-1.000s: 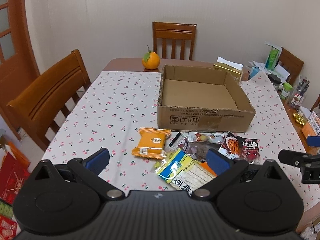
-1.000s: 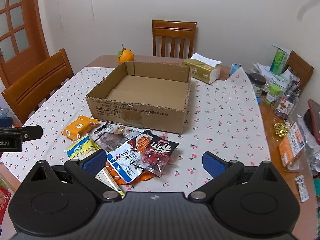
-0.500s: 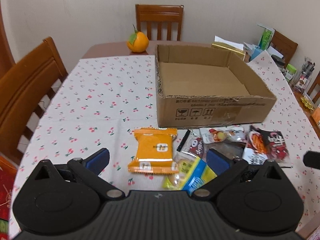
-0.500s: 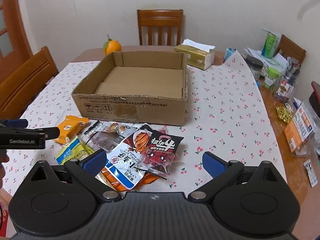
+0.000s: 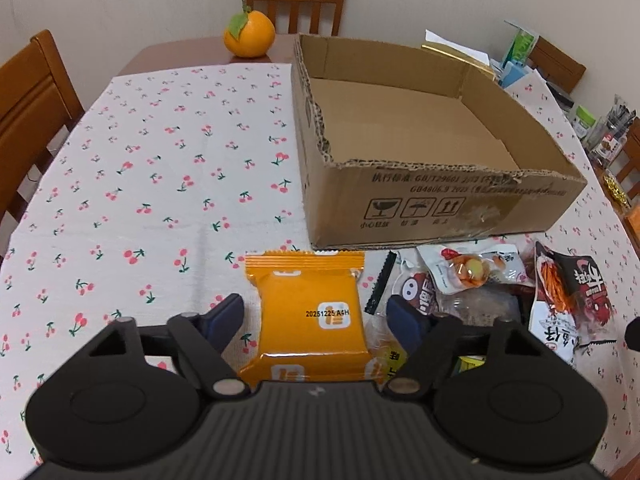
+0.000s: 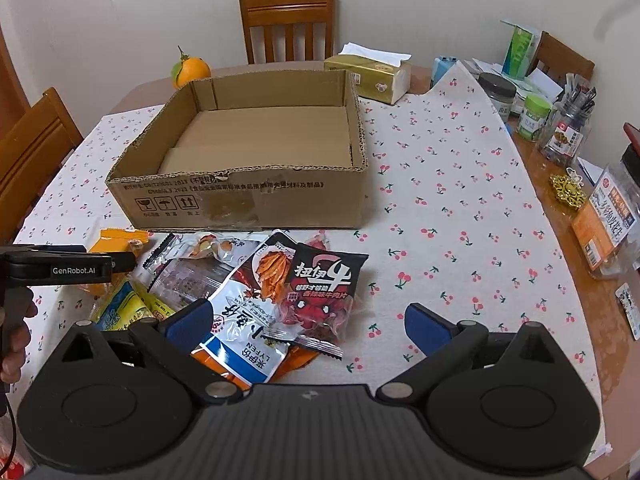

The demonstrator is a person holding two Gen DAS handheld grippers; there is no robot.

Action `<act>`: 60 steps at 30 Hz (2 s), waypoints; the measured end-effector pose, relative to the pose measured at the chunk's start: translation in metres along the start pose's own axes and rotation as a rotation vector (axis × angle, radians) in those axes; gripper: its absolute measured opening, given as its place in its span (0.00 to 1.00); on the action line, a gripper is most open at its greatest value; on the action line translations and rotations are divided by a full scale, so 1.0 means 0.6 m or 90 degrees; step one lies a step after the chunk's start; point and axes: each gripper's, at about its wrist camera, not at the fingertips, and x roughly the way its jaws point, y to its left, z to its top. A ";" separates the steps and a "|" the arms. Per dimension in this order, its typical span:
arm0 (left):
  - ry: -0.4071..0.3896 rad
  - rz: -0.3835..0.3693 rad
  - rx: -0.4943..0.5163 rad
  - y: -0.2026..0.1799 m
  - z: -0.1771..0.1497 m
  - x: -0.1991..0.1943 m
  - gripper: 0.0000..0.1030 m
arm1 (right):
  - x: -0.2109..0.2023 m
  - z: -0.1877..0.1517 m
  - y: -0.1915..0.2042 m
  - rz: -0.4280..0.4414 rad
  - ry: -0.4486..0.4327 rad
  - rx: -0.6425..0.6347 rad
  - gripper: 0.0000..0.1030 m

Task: Organize snacks
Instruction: 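Grasp the orange cake packet with the left gripper while the right grasps the red jerky bag, then drop the orange packet into the box with the left gripper while the right drops the red bag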

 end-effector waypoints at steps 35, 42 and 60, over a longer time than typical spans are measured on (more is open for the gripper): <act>0.024 -0.047 0.000 0.012 0.006 0.000 0.45 | 0.098 0.025 -0.007 -0.006 0.044 0.056 0.53; 0.023 -0.050 0.015 0.007 0.013 -0.014 0.45 | 0.091 0.028 -0.012 0.006 0.045 0.054 0.52; 0.000 -0.088 0.072 -0.009 0.063 -0.116 0.44 | 0.016 0.067 -0.006 0.046 0.011 -0.035 0.52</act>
